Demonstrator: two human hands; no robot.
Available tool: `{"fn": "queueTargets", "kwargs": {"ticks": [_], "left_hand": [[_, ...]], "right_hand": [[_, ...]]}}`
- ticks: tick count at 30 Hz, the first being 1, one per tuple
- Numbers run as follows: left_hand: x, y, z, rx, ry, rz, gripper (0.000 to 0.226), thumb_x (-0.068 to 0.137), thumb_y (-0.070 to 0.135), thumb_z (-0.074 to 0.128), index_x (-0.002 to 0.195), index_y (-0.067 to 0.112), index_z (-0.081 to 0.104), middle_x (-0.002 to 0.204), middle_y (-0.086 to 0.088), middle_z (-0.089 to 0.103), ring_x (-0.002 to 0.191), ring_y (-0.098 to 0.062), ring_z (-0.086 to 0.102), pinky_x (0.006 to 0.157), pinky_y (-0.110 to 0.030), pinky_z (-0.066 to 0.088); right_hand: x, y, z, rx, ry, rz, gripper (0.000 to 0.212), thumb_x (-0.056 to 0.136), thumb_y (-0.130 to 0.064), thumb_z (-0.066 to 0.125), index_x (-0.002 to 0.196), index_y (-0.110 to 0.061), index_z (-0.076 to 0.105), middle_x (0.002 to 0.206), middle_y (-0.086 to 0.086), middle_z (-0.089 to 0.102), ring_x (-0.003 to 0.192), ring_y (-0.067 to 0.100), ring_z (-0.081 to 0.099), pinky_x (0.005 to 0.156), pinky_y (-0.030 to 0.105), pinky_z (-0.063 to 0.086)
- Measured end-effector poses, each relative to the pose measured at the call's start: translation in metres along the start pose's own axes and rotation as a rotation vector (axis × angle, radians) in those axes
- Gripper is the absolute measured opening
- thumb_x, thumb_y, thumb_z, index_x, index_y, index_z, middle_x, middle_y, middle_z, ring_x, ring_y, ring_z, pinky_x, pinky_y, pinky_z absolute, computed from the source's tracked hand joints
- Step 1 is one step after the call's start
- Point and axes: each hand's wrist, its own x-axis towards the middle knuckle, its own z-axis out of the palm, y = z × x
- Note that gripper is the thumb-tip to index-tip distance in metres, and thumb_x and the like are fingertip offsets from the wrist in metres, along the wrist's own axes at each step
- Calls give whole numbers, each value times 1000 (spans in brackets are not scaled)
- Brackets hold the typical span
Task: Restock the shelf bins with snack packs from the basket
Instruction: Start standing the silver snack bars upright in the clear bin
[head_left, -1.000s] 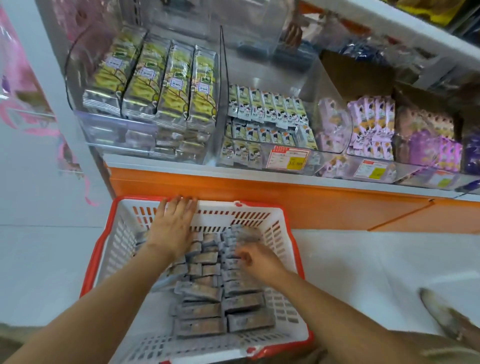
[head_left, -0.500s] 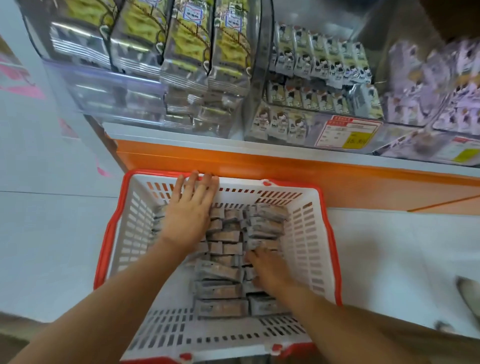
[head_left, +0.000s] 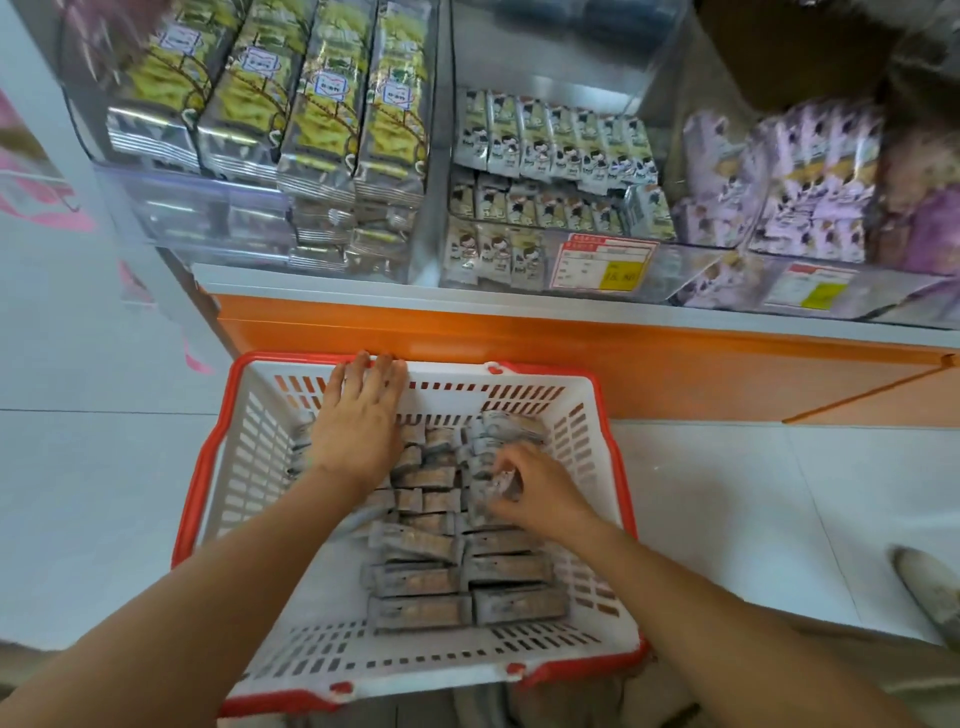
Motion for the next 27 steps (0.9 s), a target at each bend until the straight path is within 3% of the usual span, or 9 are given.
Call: {"fn": "queueTargets", "kwargs": {"ticks": [2, 4, 8, 11, 13, 18, 21, 23, 27], "left_hand": [[-3, 10, -9, -61, -23, -19, 69, 101, 41, 39, 157, 23, 4, 164, -9, 2, 150, -31, 0, 121, -45, 2], [-9, 23, -21, -223, -52, -39, 62, 102, 40, 39, 156, 25, 14, 159, -11, 22, 145, -31, 20, 117, -44, 19], [-21, 54, -43, -1010, -185, -251, 49, 104, 44, 36, 146, 20, 39, 130, -14, 60, 112, -32, 59, 94, -41, 48], [-26, 74, -69, -1498, -154, -415, 32, 103, 34, 44, 127, 15, 49, 105, -14, 65, 83, -26, 62, 69, -33, 49], [-28, 81, -85, -1612, -46, -488, 23, 101, 28, 53, 117, 12, 52, 103, -16, 66, 79, -25, 64, 67, -34, 50], [-35, 93, -118, -1573, 162, -494, 33, 95, 20, 62, 122, 4, 51, 96, -15, 67, 68, -18, 63, 60, -27, 48], [-40, 103, -134, -1538, 238, -459, 34, 94, 20, 63, 122, 4, 52, 98, -16, 68, 66, -17, 63, 59, -25, 48], [-43, 111, -145, -1379, 310, -408, 36, 95, 29, 62, 124, 9, 52, 103, -12, 69, 74, -18, 66, 65, -28, 51], [-42, 117, -158, -845, 566, -253, 40, 100, 39, 49, 131, 15, 48, 114, -3, 60, 99, -19, 59, 86, -40, 50]], "right_hand": [[-4, -6, -15, 134, 103, -36, 24, 79, -16, 69, 96, -22, 54, 104, -6, 51, 93, 11, 52, 77, 24, 43], [-9, -13, -29, 241, 205, -75, 25, 77, -11, 68, 97, -20, 56, 102, -5, 54, 97, 10, 53, 81, 26, 47], [-23, -32, -58, 377, 364, -131, 28, 79, -10, 71, 98, -22, 55, 102, -7, 58, 100, 4, 56, 85, 16, 45], [-32, -42, -77, 407, 423, -230, 27, 79, -8, 72, 97, -20, 56, 103, -5, 60, 100, 4, 57, 86, 18, 45], [-37, -46, -90, 381, 402, -283, 29, 79, -10, 72, 100, -21, 55, 105, -5, 60, 100, 6, 57, 86, 22, 47], [-53, -55, -120, 358, 349, -422, 30, 82, -15, 76, 107, -15, 60, 95, -12, 57, 87, -4, 52, 77, 17, 44], [-58, -53, -134, 299, 377, -457, 24, 82, -18, 75, 103, -19, 64, 89, -15, 57, 80, 1, 52, 71, 21, 44], [-60, -51, -144, 255, 426, -493, 20, 83, -18, 73, 101, -22, 66, 89, -11, 58, 78, 7, 53, 67, 26, 47], [-61, -51, -170, 217, 582, -550, 17, 84, -23, 70, 101, -24, 69, 94, -10, 63, 82, 6, 58, 67, 27, 52]]}}
